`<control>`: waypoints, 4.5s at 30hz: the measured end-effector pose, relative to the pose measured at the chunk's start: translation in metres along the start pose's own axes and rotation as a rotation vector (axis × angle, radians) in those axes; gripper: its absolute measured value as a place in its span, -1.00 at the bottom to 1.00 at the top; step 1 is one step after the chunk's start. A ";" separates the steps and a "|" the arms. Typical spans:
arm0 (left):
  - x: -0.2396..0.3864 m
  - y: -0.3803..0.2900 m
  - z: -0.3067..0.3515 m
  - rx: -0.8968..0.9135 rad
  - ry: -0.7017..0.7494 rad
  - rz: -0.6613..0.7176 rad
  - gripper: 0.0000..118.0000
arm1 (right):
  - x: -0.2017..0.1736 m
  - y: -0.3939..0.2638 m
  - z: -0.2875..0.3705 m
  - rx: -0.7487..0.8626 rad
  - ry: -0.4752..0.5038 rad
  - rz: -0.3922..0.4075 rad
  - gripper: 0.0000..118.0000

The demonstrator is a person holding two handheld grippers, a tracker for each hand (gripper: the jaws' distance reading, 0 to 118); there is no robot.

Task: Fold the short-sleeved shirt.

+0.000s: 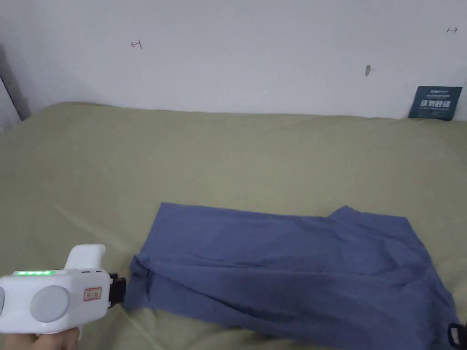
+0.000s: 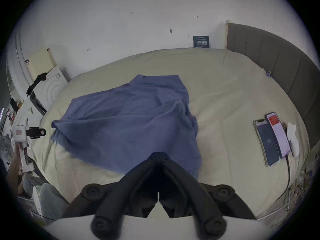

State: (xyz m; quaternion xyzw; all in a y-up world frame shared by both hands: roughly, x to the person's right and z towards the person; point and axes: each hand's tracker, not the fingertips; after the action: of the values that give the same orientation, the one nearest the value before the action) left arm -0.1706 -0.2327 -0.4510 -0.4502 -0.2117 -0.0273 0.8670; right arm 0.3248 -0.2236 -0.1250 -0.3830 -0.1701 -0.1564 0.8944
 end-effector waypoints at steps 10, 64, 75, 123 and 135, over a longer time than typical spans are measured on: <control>0.008 0.025 -0.059 -0.090 0.086 -0.028 0.99 | 0.018 -0.009 -0.022 -0.058 -0.005 -0.024 -0.98; -0.004 -0.100 0.099 -0.036 -0.019 0.025 0.93 | 0.019 -0.067 0.086 -0.077 0.051 -0.069 0.86; 0.016 -0.009 0.064 0.062 -0.024 -0.014 -1.00 | 0.013 -0.010 0.065 0.039 0.001 -0.055 -0.93; 0.017 0.064 -0.012 -0.037 0.018 -0.049 -1.00 | 0.055 0.104 -0.045 -0.119 0.024 0.025 -0.94; -0.006 -0.023 0.110 0.127 -0.084 -0.113 -1.00 | 0.029 0.016 0.090 0.036 0.056 0.073 -0.94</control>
State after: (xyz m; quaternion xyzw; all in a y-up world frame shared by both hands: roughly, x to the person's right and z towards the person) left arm -0.2186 -0.1601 -0.3804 -0.3824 -0.2743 -0.0436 0.8812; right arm 0.3410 -0.1509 -0.0649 -0.3684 -0.1338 -0.1311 0.9106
